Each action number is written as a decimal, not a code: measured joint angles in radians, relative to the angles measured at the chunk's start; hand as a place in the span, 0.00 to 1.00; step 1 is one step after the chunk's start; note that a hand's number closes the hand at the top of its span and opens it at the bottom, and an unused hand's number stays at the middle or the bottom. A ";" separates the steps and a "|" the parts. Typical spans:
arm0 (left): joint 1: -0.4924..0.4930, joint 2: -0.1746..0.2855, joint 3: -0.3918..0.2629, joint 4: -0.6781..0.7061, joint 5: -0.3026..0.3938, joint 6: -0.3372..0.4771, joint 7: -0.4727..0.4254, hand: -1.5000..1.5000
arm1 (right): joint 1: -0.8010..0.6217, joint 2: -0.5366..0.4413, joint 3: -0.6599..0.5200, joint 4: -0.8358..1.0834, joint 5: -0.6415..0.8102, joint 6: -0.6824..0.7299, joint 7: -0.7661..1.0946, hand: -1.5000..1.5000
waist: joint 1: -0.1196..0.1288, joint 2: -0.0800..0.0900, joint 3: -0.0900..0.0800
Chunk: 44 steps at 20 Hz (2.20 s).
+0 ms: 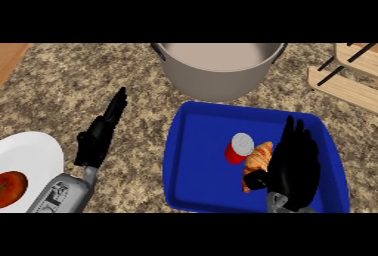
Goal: Pick the croissant from the tray and place it in the tiered shelf
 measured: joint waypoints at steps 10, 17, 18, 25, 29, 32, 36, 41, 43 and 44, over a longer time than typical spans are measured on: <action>0.009 -0.013 0.004 0.010 -0.010 -0.002 -0.008 0.50 | -0.125 0.015 -0.047 0.081 0.025 0.080 0.004 0.00 | -0.004 -0.001 0.002; 0.028 -0.008 0.011 0.012 -0.013 -0.018 -0.027 0.50 | -0.167 0.016 -0.074 0.150 0.008 0.085 0.006 0.00 | -0.002 -0.002 0.003; 0.024 -0.004 0.017 0.011 -0.010 -0.021 -0.023 0.50 | -0.168 0.016 -0.075 0.160 0.008 0.083 0.007 0.00 | -0.002 -0.002 0.004; 0.015 -0.015 0.021 0.019 -0.016 -0.025 -0.014 0.50 | -0.196 0.016 -0.096 0.203 0.003 0.079 0.007 0.00 | -0.005 -0.003 0.004; 0.020 -0.019 0.025 0.015 -0.020 -0.022 -0.017 0.50 | -0.196 0.016 -0.108 0.231 -0.002 0.076 0.008 0.00 | -0.004 -0.003 0.004; 0.018 -0.014 0.034 0.027 -0.017 -0.035 -0.025 0.50 | -0.188 0.016 -0.105 0.244 -0.008 0.071 0.008 0.00 | -0.007 -0.003 0.004; 0.009 -0.019 0.044 0.044 -0.018 -0.039 -0.027 0.50 | -0.181 0.017 -0.111 0.261 -0.006 0.068 0.008 0.00 | -0.011 -0.003 0.004; 0.015 -0.021 0.049 0.045 -0.020 -0.048 -0.037 0.50 | -0.186 0.018 -0.118 0.285 -0.012 0.068 0.007 0.00 | -0.007 -0.004 0.003; 0.009 -0.023 0.049 0.049 -0.024 -0.048 -0.032 0.50 | -0.179 0.019 -0.119 0.291 -0.007 0.067 0.007 0.00 | -0.010 -0.006 0.003; 0.008 -0.025 0.049 0.048 -0.026 -0.047 -0.030 0.50 | -0.176 0.019 -0.119 0.296 -0.007 0.064 0.008 0.00 | -0.009 -0.006 0.002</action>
